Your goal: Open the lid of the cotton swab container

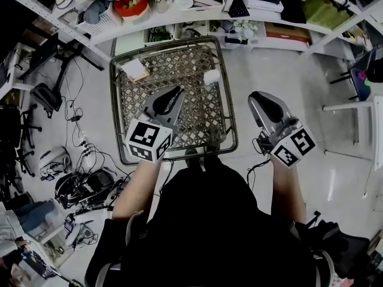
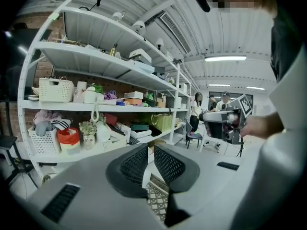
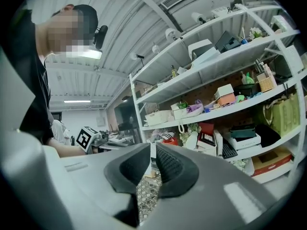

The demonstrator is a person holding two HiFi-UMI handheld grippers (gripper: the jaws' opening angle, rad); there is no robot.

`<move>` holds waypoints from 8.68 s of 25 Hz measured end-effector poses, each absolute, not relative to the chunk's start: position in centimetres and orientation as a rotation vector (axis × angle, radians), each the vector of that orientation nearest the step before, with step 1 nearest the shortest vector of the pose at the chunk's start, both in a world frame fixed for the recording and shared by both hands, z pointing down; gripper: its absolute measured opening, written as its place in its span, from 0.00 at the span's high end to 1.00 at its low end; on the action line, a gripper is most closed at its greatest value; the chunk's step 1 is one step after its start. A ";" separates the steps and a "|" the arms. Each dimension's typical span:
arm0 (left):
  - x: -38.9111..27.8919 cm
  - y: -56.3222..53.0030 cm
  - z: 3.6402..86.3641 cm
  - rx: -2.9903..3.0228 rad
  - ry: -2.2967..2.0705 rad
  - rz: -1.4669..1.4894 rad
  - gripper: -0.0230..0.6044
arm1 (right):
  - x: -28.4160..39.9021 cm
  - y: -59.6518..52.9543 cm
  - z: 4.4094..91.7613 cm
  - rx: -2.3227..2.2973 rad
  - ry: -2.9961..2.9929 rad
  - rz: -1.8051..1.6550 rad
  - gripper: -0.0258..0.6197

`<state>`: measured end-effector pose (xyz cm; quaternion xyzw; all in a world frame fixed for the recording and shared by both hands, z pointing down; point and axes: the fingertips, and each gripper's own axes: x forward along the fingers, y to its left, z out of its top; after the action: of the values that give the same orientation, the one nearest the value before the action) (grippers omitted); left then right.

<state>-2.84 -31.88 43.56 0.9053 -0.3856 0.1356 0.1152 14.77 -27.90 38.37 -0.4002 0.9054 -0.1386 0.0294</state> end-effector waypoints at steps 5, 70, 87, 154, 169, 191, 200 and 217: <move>-3.2 -31.8 43.8 2.644 -1.134 0.407 0.89 | 14.7 -28.5 38.2 -1.244 2.783 -0.433 0.93; 8.4 -40.7 72.6 2.669 -0.876 0.807 0.65 | 13.7 -31.6 53.9 -1.094 2.834 -0.924 0.94; 0.7 -32.2 52.6 2.814 -0.802 0.623 0.65 | 7.9 -29.0 42.8 -0.979 2.867 -0.656 0.94; 5.0 -17.1 41.1 2.806 -0.286 0.660 0.65 | 2.8 -17.5 35.1 -0.421 3.316 -0.062 0.59; 2.2 -20.7 40.2 2.812 -0.551 0.659 0.65 | 3.9 -17.0 31.5 -0.371 3.179 -0.019 0.68; -4.3 -24.8 35.7 2.762 -1.094 0.569 0.65 | 15.3 -23.3 27.3 -0.983 2.621 -0.223 0.95; -5.9 -25.6 36.8 2.677 -1.202 0.543 0.65 | 15.8 -24.3 29.6 -1.094 2.642 -0.295 0.95; -5.5 -25.0 38.0 2.659 -1.196 0.563 0.65 | 16.2 -24.4 30.4 -1.156 2.678 -0.256 0.95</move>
<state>-5.52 -24.97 37.96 0.8922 -0.4012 0.1887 0.0859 16.18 -24.41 30.39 -0.3925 0.9094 -0.0870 0.1066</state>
